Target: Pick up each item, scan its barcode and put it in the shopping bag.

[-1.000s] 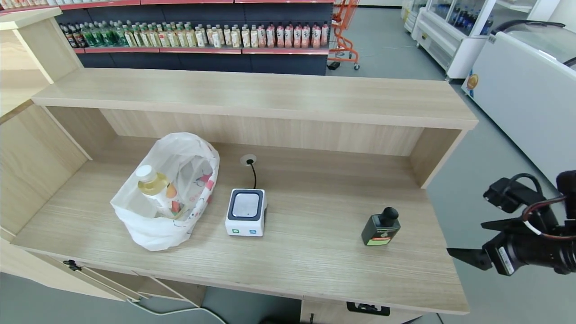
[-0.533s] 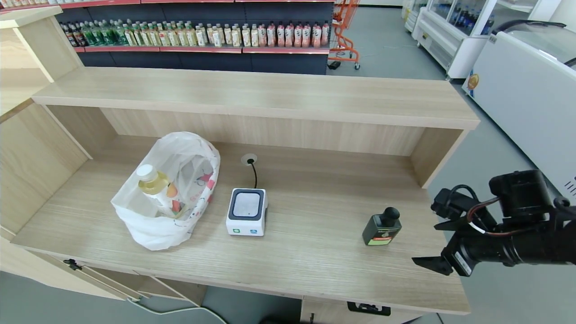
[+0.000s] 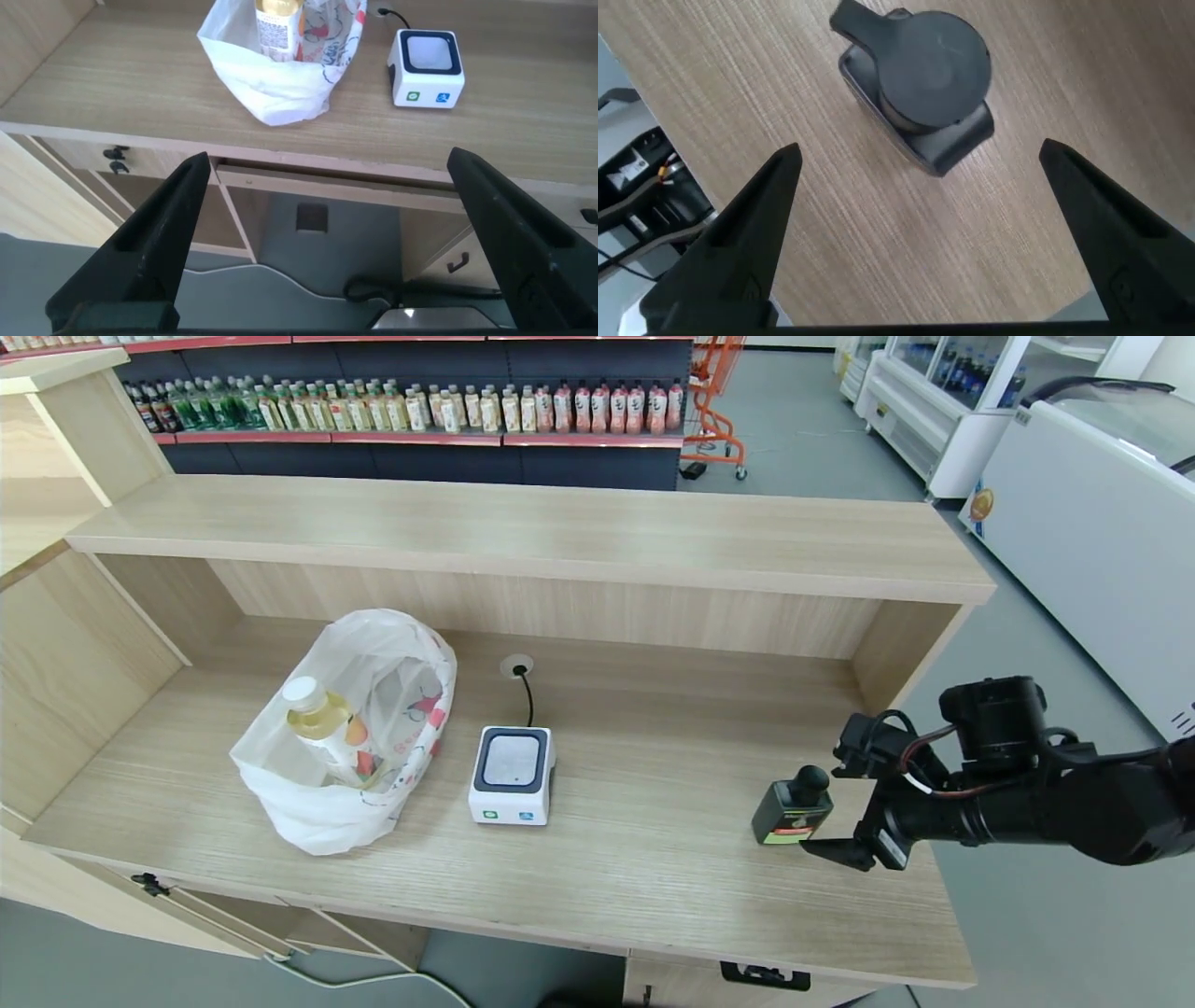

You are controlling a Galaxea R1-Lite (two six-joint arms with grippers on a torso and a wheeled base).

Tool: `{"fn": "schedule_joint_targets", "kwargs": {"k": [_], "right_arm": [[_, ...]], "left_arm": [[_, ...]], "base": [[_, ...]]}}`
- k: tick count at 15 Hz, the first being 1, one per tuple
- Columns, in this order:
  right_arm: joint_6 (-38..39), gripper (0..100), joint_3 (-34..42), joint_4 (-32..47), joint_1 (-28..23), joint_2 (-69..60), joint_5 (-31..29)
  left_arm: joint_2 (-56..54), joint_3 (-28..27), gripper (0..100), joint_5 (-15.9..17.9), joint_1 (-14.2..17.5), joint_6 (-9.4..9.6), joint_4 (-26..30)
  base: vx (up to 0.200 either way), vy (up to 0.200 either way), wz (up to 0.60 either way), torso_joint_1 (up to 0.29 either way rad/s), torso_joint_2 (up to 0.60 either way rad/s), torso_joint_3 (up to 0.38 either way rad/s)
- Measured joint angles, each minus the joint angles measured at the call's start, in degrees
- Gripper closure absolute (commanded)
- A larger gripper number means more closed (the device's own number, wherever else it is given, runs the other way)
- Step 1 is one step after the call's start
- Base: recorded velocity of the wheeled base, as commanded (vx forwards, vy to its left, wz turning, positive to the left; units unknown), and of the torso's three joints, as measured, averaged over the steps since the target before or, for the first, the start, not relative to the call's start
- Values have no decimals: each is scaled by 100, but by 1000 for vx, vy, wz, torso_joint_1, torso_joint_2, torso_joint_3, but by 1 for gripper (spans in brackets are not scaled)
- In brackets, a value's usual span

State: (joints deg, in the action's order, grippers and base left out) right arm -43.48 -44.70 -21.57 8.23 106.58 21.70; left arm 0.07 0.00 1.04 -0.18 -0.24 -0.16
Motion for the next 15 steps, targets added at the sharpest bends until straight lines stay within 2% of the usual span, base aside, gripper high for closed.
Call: {"fn": "schedule_joint_targets", "kwargs": {"k": [4,9,10,15], "right_arm": [[-145,0,-268,0,83,279,250],[-307,0,-555,-11,190,579,271],[-369,100,-617,-9,205,631,277],[-461,100,-819,-7,315,858,290]], "left_arm": [[0,0,0,2,0,2,0],[0,0,0,2,0,0,0],[0,0,0,2,0,0,0],[0,0,0,2,0,0,2]], "base": [[0,0,0,0,0,0],[0,0,0,0,0,0],[0,0,0,0,0,0],[0,0,0,0,0,0]]}}
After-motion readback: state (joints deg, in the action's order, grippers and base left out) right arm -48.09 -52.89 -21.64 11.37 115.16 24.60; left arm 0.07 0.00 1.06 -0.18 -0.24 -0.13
